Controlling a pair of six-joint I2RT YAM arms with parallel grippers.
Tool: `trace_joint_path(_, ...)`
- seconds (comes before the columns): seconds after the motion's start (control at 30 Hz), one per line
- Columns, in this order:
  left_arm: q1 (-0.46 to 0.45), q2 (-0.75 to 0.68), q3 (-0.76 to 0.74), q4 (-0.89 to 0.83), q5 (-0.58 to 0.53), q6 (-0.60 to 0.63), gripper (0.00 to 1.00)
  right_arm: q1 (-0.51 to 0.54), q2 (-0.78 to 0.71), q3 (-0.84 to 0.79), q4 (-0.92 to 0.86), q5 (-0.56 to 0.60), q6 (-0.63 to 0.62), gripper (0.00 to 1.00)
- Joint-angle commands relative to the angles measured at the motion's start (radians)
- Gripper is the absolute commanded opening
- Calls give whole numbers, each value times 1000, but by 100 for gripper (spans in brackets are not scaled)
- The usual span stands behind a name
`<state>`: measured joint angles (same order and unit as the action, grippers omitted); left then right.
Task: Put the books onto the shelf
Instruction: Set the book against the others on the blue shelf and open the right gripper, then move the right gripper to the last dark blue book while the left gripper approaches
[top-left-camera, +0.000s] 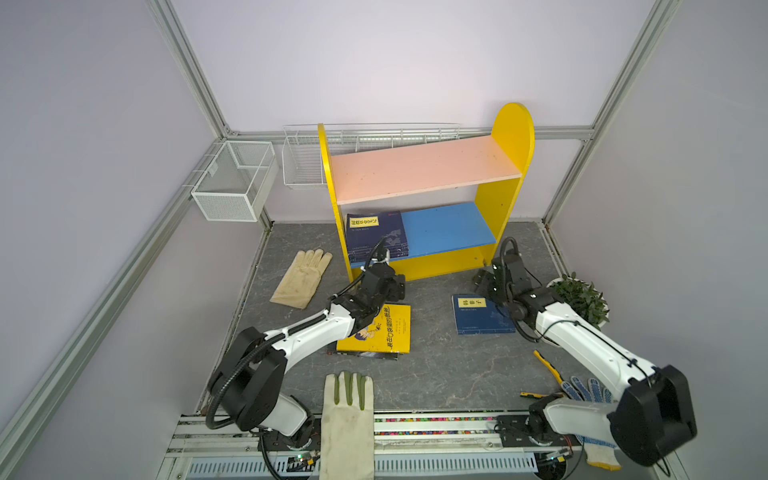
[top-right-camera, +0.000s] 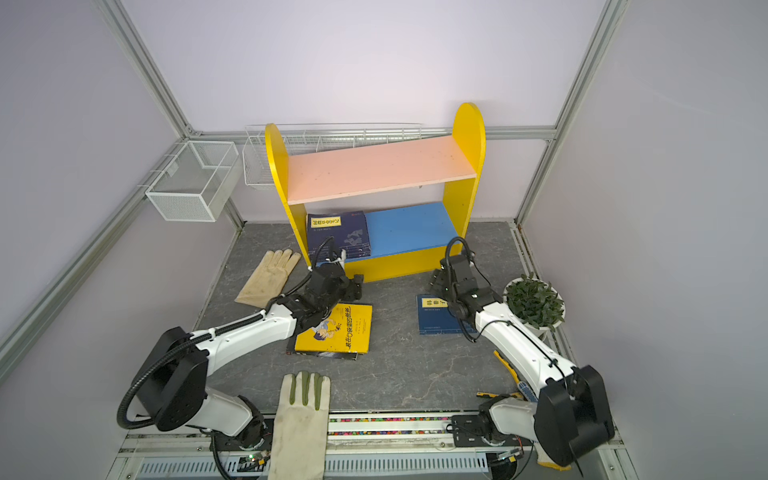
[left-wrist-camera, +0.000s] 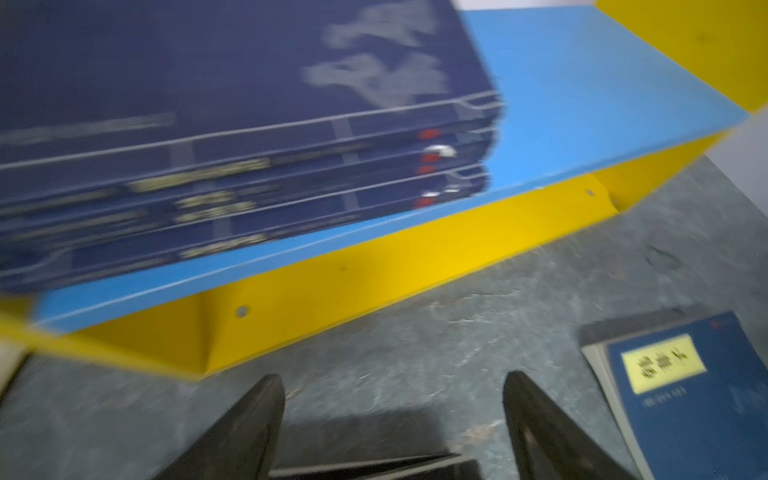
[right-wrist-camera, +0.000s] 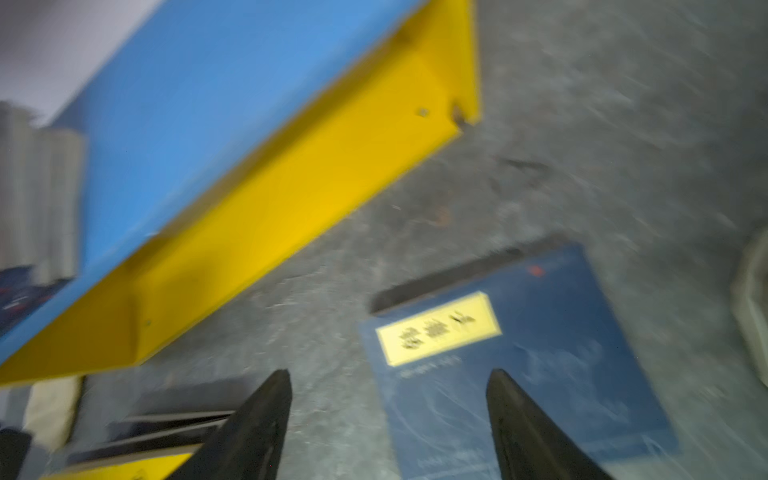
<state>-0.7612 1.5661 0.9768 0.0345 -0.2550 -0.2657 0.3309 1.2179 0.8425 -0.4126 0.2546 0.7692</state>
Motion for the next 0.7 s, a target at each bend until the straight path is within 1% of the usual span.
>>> trace_joint_path(0.0, -37, 119, 118, -7, 217, 173, 83, -176, -96, -116, -184, -31, 100, 79)
trace_joint_path(0.1, -74, 238, 238, -85, 326, 239, 83, -347, -141, -205, -144, -238, 96, 78)
trace_joint_path(0.2, -107, 335, 334, -155, 382, 290, 83, -437, -117, -230, -144, -350, 65, 78)
trace_joint_path(0.27, -113, 376, 373, -168, 416, 297, 83, -479, -80, -231, -133, -411, 37, 78)
trace_joint_path(0.33, -112, 408, 398, -156, 433, 294, 83, -507, -29, -230, -113, -481, 15, 78)
trace_joint_path(0.43, -112, 473, 457, -170, 474, 288, 83, -517, 50, -232, -76, -550, 4, 77)
trace_joint_path(0.53, -112, 539, 525, -213, 501, 288, 83, -518, 111, -216, -65, -583, -18, 77)
trace_joint_path(0.67, -112, 604, 591, -250, 527, 283, 82, -516, 156, -181, -89, -601, -54, 76)
